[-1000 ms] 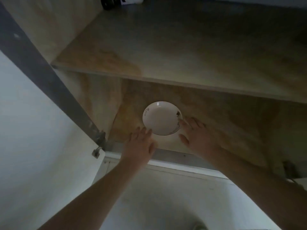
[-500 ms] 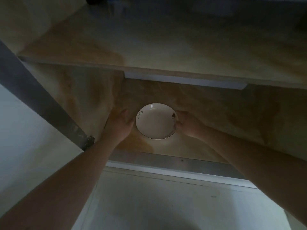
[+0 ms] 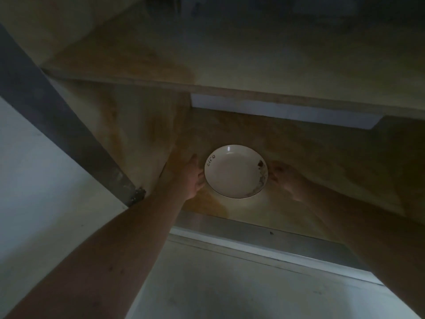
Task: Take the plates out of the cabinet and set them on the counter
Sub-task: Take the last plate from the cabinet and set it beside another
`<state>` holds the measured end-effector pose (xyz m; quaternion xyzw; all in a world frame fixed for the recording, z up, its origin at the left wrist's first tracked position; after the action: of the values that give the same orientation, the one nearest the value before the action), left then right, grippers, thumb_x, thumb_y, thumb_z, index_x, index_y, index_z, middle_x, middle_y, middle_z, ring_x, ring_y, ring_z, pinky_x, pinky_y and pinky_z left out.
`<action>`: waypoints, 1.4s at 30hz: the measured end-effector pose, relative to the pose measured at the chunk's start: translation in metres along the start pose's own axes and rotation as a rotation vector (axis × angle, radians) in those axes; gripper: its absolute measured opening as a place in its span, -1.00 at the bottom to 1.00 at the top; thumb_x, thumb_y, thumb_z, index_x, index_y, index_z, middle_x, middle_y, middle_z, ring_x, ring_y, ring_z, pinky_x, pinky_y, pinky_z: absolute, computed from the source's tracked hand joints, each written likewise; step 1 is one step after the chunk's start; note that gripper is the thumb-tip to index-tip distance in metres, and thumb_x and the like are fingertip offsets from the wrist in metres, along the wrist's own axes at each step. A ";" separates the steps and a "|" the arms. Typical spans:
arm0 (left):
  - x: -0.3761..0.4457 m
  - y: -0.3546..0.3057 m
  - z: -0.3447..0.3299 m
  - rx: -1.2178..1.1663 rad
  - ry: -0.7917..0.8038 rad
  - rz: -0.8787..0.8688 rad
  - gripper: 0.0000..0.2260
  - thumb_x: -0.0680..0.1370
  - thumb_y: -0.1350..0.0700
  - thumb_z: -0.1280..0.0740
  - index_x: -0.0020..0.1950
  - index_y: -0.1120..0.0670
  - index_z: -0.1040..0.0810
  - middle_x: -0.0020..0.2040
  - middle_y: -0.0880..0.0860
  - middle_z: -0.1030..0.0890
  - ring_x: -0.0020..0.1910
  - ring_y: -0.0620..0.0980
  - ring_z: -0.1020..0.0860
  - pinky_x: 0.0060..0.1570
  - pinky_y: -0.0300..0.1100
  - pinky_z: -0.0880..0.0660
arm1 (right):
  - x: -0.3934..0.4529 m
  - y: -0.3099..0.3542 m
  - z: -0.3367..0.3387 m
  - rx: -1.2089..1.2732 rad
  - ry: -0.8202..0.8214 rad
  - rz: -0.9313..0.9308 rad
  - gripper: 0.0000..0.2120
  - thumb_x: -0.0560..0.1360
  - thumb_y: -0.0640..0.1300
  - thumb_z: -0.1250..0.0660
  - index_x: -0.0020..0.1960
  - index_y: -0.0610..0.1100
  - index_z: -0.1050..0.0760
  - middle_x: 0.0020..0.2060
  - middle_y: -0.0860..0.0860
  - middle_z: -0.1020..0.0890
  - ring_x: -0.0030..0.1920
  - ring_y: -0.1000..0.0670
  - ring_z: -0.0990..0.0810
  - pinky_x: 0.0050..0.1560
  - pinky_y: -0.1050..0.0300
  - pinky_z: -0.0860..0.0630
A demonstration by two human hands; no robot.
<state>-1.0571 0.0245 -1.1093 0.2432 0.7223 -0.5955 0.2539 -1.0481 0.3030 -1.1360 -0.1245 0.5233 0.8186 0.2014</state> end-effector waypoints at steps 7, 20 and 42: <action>0.002 0.008 -0.003 -0.039 0.035 0.050 -0.44 0.64 -0.22 0.04 0.55 0.06 -0.20 0.52 0.09 -0.31 0.48 0.07 -0.29 0.44 0.19 -0.18 | 0.006 0.003 -0.012 0.178 0.061 -0.039 -0.77 0.63 -0.27 -0.10 0.11 -0.21 -0.53 0.17 -0.26 -0.59 0.04 -0.11 -0.61 0.08 0.06 -0.58; 0.003 0.025 0.001 -0.020 -0.015 0.081 -0.35 0.55 -0.39 -0.01 0.11 0.17 -0.50 0.05 0.15 -0.60 -0.04 0.15 -0.59 -0.17 0.05 -0.53 | -0.005 -0.006 -0.019 0.239 0.039 -0.061 -0.74 0.51 -0.34 -0.27 -0.19 -0.04 -0.60 -0.25 0.03 -0.68 -0.24 0.07 -0.62 -0.28 0.16 -0.57; -0.186 0.026 0.023 0.193 -0.024 0.113 -0.89 0.60 0.10 -0.28 0.06 -0.07 -0.56 0.04 -0.02 -0.63 -0.06 -0.01 -0.62 -0.18 -0.03 -0.61 | -0.207 0.040 0.025 -0.164 -0.041 -0.085 -0.75 0.55 -0.35 -0.14 0.21 -0.24 -0.41 0.12 -0.22 -0.61 0.10 -0.24 -0.60 0.09 -0.28 -0.54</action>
<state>-0.8986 -0.0024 -1.0100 0.2997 0.6438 -0.6497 0.2712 -0.8826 0.2694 -1.0079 -0.1458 0.4445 0.8518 0.2357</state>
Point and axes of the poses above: each hand's wrist, its own x-axis towards the middle knuckle, its own z-axis out of the back of the hand, y = z × x, the point moved 5 cm from there along x, towards the middle knuckle
